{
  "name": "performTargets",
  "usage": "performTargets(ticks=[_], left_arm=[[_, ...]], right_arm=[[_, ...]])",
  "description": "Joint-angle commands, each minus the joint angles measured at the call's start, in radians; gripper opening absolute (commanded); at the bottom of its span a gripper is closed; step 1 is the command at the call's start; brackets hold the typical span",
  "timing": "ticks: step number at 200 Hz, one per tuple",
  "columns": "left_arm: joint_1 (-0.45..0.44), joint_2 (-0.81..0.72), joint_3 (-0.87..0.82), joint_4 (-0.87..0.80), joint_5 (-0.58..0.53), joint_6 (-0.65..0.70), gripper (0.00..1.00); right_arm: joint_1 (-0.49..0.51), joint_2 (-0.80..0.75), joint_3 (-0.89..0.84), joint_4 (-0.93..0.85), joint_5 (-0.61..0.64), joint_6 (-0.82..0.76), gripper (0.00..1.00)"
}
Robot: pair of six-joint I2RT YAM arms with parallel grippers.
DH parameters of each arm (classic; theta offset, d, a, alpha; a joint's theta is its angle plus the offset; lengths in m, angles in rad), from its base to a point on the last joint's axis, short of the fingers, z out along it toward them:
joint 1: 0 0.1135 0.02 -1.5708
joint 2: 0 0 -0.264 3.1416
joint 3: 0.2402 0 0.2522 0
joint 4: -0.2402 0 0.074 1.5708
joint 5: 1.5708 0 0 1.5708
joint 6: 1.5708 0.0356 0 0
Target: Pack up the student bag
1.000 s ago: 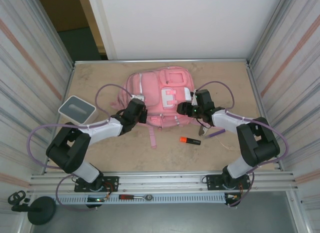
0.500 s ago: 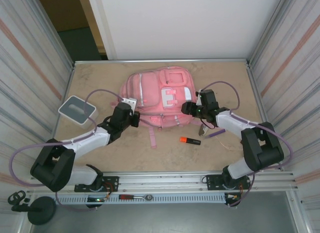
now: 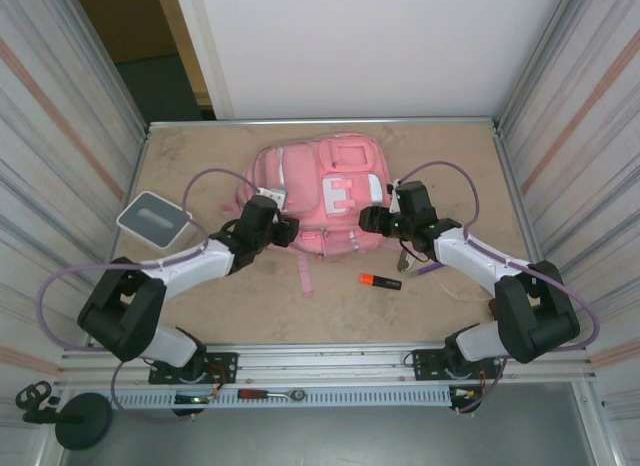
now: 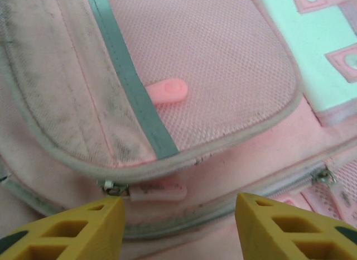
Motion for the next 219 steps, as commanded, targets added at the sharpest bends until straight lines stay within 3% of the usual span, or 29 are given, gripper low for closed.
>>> performTargets(ticks=[1,72,174,219], left_arm=[[-0.002,0.036,0.047,-0.058,-0.075,-0.021,0.57],[-0.005,0.114,0.093,-0.101,-0.14,-0.039,0.56],[-0.016,0.083,0.013,-0.085,-0.094,-0.099,0.3],[-0.016,0.053,-0.018,-0.064,-0.073,-0.129,0.25]], right_arm=[[-0.003,-0.019,0.004,-0.019,0.018,-0.025,0.67],[-0.007,0.002,0.01,-0.023,0.014,-0.034,0.68],[-0.008,0.01,0.012,-0.023,0.015,-0.033,0.68],[-0.012,-0.019,0.008,-0.043,0.03,-0.043,0.68]])
